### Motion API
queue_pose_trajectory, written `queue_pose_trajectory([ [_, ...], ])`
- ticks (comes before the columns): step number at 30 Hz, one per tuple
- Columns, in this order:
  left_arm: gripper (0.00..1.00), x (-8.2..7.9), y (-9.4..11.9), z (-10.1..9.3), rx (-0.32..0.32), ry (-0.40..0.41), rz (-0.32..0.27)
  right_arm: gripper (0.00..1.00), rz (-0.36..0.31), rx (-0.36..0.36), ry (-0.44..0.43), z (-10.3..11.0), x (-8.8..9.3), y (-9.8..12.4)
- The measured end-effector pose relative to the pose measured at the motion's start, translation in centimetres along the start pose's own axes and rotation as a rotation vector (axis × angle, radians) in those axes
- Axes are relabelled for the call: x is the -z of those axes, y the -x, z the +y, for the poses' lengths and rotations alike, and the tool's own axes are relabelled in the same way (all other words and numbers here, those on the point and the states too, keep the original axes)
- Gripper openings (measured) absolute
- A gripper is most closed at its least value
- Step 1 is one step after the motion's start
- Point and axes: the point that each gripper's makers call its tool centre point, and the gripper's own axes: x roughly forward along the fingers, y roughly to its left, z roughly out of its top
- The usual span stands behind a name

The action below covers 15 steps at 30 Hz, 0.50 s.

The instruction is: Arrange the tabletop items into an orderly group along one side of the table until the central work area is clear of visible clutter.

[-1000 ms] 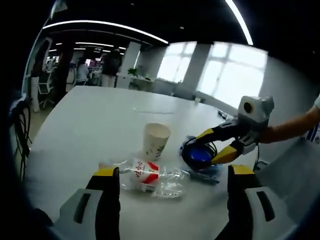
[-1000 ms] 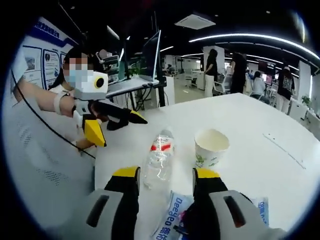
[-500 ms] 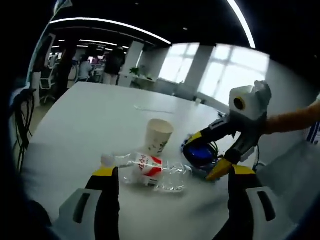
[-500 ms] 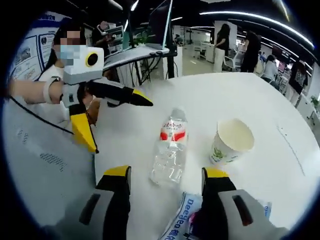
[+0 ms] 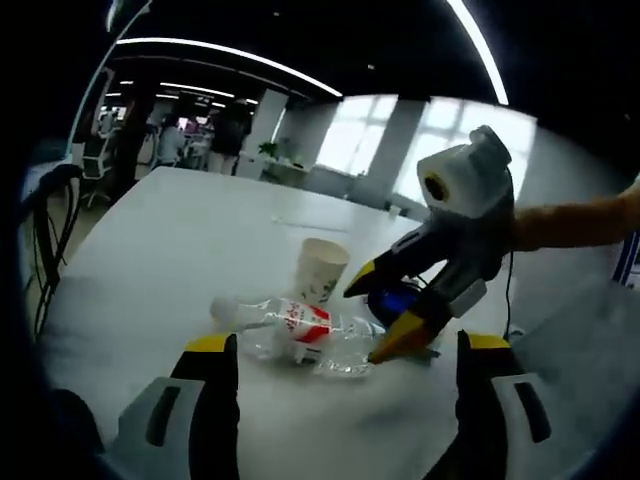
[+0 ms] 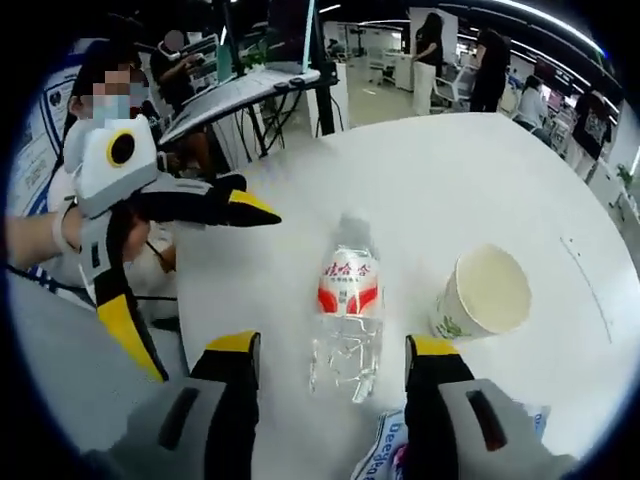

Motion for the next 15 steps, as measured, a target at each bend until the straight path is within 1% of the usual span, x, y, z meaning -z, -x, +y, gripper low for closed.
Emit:
queue_pose_trajectory([
  [1,0.88,0.1,0.0,0.1,0.0,0.007,0.001,0.56,0.033,-0.008,-0.013,0.1,0.6,-0.3],
  [3,0.88,0.0,0.2,0.2,-0.003,0.015,-0.007,0.57,0.043,-0.024,-0.025,0.3,0.7,-0.6],
  [5,0.87,0.1,0.3,0.2,-0.005,0.019,-0.012,0.57,0.044,-0.023,-0.022,0.4,0.6,-0.8],
  [7,0.87,0.1,0.3,0.2,-0.004,0.026,-0.013,0.57,0.071,-0.026,-0.028,0.4,1.0,-1.2],
  [8,0.87,0.2,0.2,0.1,0.001,0.024,-0.014,0.57,0.074,-0.023,-0.028,0.4,1.1,-1.3],
  [9,0.87,0.2,0.1,0.1,0.003,0.026,-0.011,0.57,0.096,-0.011,-0.039,0.2,1.4,-1.3],
  [12,0.87,0.3,-0.4,0.2,0.021,0.03,-0.01,0.58,0.116,0.004,-0.032,-0.1,1.8,-1.5],
  [15,0.88,0.2,-1.1,0.6,0.034,0.032,-0.01,0.59,0.127,0.011,-0.042,-0.5,1.7,-2.0],
])
